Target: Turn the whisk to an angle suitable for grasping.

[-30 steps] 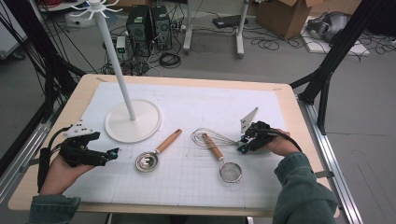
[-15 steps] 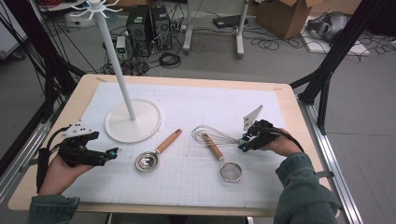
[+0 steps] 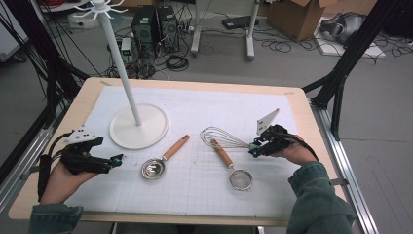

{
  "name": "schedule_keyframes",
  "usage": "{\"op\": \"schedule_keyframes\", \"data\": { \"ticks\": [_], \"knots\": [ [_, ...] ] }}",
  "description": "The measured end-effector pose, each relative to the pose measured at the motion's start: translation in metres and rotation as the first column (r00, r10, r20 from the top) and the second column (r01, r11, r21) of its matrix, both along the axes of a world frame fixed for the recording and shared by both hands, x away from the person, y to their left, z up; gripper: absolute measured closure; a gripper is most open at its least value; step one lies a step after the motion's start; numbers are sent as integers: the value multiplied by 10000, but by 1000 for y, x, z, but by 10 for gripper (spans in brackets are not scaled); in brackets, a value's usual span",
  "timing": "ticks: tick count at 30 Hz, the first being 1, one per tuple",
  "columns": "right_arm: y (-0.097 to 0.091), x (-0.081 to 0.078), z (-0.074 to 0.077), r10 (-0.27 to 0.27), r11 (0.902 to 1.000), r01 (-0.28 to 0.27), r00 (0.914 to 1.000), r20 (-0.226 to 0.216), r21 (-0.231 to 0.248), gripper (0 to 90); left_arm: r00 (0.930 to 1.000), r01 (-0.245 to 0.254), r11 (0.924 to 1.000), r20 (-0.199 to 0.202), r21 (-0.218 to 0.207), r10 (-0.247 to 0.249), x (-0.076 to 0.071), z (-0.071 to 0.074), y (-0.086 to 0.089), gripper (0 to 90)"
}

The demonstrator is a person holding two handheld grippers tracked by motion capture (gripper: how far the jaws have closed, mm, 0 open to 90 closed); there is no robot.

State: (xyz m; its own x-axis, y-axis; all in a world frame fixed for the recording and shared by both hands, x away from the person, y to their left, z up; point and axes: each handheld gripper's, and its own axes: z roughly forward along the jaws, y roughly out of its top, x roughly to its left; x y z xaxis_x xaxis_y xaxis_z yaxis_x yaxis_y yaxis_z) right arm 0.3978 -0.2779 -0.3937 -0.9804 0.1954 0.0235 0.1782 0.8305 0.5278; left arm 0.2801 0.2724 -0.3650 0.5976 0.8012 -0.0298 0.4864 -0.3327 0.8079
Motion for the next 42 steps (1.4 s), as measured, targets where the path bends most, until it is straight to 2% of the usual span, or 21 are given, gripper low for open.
{"op": "schedule_keyframes", "data": {
  "ticks": [3, 6, 13, 16, 21, 27, 35, 42],
  "knots": [
    [0, 0, 2, 3, 9999, -5, 9999, 145, 157, 692, 10000, -2, 10000, 28, -44, 2, 0, 0, 0, 52],
    [2, -2, 6, -162, 9994, 159, 9998, 104, 304, 691, 10000, -19, 10000, 43, -64, 20, 0, 0, 1, 52],
    [11, -4, 16, -185, 9977, 171, 9996, 204, 660, 691, 10000, 23, 10000, 87, -24, -23, -1, 2, 0, 52],
    [18, -7, 21, -314, 9959, 303, 9994, 110, 856, 691, 9999, 98, 10000, 122, -17, -98, -2, 2, 0, 52],
    [28, -12, 23, -373, 9959, 368, 9993, 42, 827, 691, 9998, 118, 9999, 173, -5, -118, -2, 3, 0, 52],
    [41, -16, 28, -392, 9936, 392, 9992, -14, 1058, 691, 9995, 185, 9998, 264, -78, -183, -3, 5, 1, 52],
    [67, -22, 35, -376, 9895, 363, 9993, 66, 1398, 691, 9991, 229, 9997, 345, -74, -226, -5, 7, 1, 52],
    [89, -28, 38, -376, 9891, 383, 9993, -74, 1421, 691, 9987, 321, 9994, 398, -92, -317, -5, 8, 1, 52]
  ]
}}
